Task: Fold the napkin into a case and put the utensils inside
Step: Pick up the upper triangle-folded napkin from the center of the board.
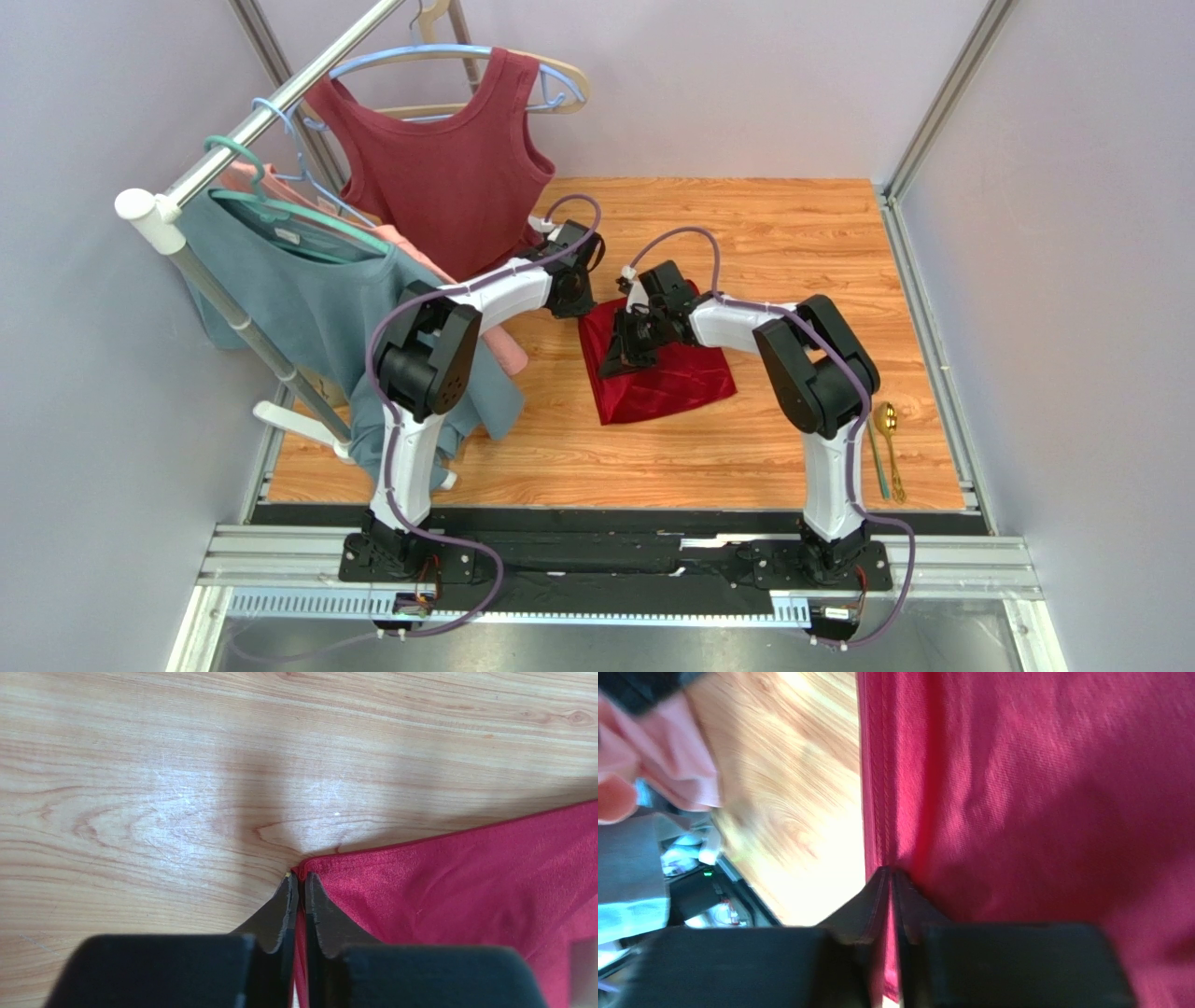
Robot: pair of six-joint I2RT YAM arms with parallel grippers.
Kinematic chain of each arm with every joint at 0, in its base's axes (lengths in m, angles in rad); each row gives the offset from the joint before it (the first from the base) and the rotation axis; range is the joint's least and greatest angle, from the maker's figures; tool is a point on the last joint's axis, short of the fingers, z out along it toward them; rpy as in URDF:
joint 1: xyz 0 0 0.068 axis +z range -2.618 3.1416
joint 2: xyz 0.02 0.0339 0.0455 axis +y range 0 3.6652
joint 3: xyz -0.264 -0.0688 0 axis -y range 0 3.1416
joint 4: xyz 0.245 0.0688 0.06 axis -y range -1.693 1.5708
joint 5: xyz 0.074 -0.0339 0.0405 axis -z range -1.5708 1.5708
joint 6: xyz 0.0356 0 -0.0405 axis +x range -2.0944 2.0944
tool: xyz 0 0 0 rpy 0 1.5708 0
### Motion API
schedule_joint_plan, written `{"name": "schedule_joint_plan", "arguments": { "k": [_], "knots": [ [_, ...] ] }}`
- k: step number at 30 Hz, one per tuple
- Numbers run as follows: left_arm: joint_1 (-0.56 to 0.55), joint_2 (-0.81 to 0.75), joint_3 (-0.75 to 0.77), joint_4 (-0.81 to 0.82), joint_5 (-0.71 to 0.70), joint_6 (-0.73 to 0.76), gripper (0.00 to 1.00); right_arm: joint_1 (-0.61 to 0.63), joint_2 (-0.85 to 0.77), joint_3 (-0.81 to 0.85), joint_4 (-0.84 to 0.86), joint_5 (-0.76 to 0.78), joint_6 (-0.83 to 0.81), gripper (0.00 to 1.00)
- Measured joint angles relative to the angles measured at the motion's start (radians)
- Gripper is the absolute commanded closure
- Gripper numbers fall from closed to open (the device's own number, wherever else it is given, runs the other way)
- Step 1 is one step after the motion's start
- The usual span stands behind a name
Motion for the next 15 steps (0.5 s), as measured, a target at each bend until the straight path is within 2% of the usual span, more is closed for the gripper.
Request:
{"name": "schedule_joint_plan", "arguments": {
  "k": [1,5,10,15],
  "knots": [
    [0.000,-0.003,-0.007,0.008,0.001,0.001,1.00,0.003,-0.009,0.000,-0.019,0.016,-0.009,0.74],
    [0.000,-0.013,-0.024,0.025,0.006,0.002,1.00,0.038,-0.079,0.000,-0.136,0.149,-0.071,0.64],
    [0.001,-0.015,-0.028,0.030,0.024,0.001,1.00,0.169,-0.170,0.000,-0.264,0.361,-0.133,0.60],
    [0.001,-0.016,-0.031,0.031,0.046,-0.010,1.00,0.301,-0.187,-0.001,-0.326,0.545,-0.159,0.58]
  ]
}}
